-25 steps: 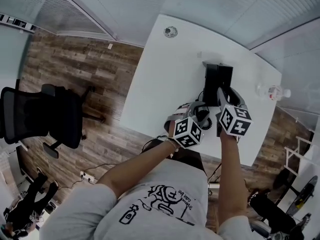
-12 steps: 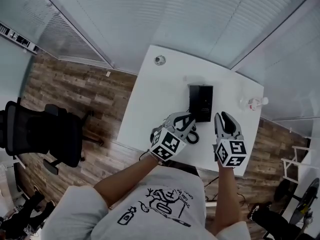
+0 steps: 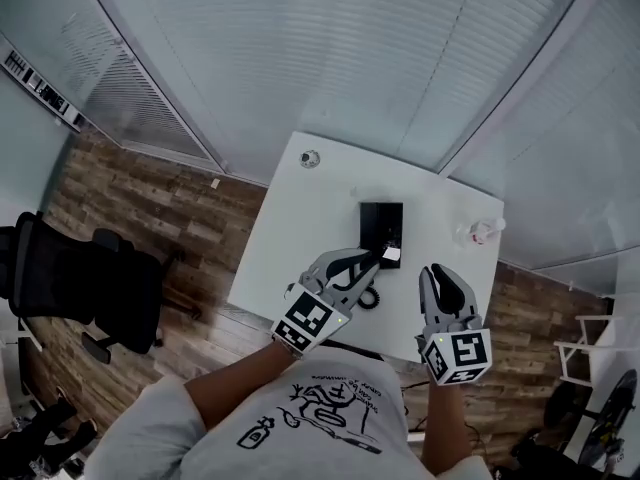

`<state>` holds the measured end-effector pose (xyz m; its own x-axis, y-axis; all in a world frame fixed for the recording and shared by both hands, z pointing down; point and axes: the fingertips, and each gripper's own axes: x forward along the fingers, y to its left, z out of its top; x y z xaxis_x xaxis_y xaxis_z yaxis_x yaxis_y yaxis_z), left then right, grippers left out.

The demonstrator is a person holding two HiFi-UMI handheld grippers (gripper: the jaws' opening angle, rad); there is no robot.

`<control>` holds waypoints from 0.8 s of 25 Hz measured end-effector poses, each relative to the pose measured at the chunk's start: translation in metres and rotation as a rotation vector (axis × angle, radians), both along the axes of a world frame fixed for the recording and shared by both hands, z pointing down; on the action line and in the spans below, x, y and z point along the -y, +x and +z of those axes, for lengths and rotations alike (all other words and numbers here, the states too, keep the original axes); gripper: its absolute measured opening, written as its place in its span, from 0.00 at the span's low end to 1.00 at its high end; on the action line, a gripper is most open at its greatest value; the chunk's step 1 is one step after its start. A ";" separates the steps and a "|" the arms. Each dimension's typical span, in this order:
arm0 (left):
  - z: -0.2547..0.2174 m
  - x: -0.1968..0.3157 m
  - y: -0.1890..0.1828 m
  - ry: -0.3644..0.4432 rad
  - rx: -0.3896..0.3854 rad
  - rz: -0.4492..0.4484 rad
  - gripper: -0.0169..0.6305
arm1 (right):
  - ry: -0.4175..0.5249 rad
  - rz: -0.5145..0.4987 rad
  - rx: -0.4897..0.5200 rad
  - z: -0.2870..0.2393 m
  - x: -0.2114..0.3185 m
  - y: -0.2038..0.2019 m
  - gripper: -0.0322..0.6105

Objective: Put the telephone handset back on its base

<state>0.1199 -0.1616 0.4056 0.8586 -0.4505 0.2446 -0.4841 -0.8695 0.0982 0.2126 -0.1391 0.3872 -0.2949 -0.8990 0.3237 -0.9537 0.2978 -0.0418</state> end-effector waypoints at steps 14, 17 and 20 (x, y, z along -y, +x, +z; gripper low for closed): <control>-0.109 -0.031 0.005 0.076 -0.131 -0.032 0.12 | 0.106 -0.072 -0.028 -0.105 -0.043 -0.001 0.12; -0.119 -0.041 0.006 0.076 -0.145 -0.027 0.12 | 0.115 -0.071 -0.026 -0.116 -0.052 -0.001 0.12; -0.125 -0.051 0.006 0.083 -0.153 -0.032 0.12 | 0.129 -0.072 -0.003 -0.126 -0.060 -0.003 0.11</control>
